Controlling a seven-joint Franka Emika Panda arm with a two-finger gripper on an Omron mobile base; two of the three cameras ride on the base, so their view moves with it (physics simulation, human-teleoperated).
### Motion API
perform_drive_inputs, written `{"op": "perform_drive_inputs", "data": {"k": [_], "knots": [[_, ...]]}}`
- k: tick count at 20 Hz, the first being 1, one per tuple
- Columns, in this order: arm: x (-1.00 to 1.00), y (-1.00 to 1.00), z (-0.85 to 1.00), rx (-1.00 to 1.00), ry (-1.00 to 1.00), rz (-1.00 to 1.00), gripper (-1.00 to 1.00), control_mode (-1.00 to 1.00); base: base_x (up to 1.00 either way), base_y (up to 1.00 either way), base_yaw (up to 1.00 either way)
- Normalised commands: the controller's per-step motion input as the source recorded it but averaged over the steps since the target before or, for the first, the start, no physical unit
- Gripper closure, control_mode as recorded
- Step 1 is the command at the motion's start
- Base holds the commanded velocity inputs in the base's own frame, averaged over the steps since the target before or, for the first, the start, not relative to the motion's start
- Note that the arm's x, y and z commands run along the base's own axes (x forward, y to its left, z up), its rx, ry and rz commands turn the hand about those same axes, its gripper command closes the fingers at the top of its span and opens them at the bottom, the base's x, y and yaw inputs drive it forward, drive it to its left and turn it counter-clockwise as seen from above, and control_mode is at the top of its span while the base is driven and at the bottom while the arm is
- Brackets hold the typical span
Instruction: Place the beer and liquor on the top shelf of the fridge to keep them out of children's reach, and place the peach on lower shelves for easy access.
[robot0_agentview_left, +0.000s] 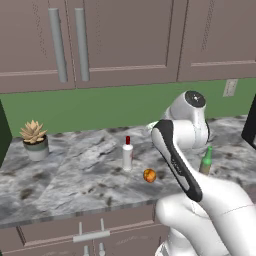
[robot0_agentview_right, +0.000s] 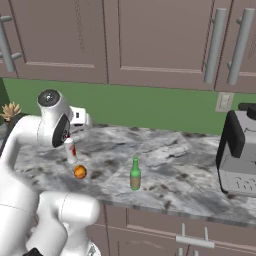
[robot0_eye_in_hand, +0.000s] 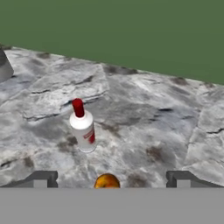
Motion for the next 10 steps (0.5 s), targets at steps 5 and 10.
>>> {"op": "perform_drive_inputs", "data": {"k": [5, 10], "knots": [[0.0, 0.54, -0.32, 0.0, 0.05, 0.0, -1.0, -1.0, 0.0, 0.0, 0.0], [0.02, 0.51, -0.26, 0.0, 0.03, 0.01, -1.0, -1.0, 0.0, 0.0, 0.0]]}}
